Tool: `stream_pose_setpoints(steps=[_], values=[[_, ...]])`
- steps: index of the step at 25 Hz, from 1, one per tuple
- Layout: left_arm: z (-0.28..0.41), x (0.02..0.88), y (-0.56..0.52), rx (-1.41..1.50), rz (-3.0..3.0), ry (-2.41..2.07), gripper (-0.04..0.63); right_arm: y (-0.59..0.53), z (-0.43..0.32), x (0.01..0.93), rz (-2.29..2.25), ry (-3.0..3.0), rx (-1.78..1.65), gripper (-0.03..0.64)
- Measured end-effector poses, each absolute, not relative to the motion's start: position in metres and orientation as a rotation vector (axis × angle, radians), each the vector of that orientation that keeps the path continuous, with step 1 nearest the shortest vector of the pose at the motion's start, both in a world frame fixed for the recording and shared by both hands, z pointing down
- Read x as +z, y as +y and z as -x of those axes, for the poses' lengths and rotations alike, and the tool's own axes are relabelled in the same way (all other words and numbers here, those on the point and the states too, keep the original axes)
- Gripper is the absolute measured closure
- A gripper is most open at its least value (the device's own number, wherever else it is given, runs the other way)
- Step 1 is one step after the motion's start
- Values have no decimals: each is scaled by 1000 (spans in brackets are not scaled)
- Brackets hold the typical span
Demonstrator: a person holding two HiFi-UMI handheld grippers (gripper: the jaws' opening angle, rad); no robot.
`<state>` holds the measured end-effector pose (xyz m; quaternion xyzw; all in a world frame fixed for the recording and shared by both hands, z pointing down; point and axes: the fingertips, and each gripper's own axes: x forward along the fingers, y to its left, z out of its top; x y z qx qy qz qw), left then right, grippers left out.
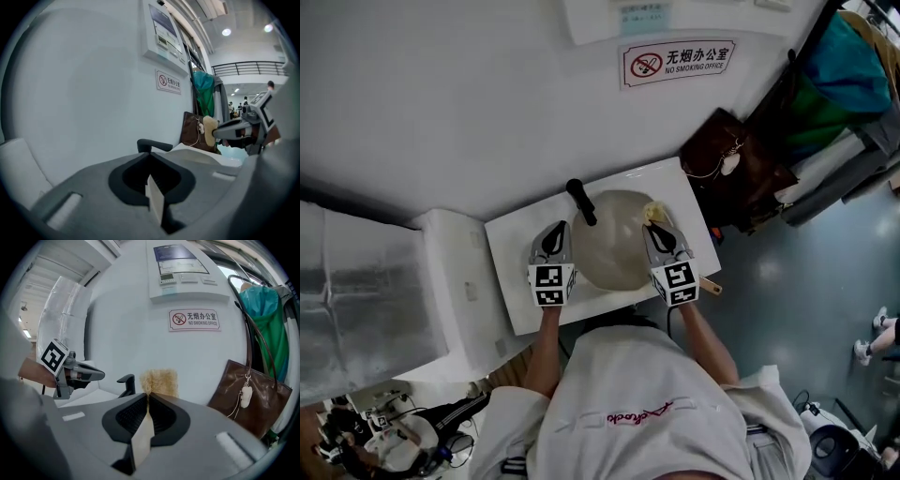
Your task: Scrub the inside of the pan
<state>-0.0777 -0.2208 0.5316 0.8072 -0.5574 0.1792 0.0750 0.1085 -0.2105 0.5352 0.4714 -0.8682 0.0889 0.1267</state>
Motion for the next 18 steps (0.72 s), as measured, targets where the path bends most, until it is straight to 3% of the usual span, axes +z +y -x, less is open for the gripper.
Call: stream_pose_setpoints(steps=[18], values=[[99, 607, -237, 581, -2381, -1470, 595, -214, -67, 609, -1265, -2354, 329, 594]])
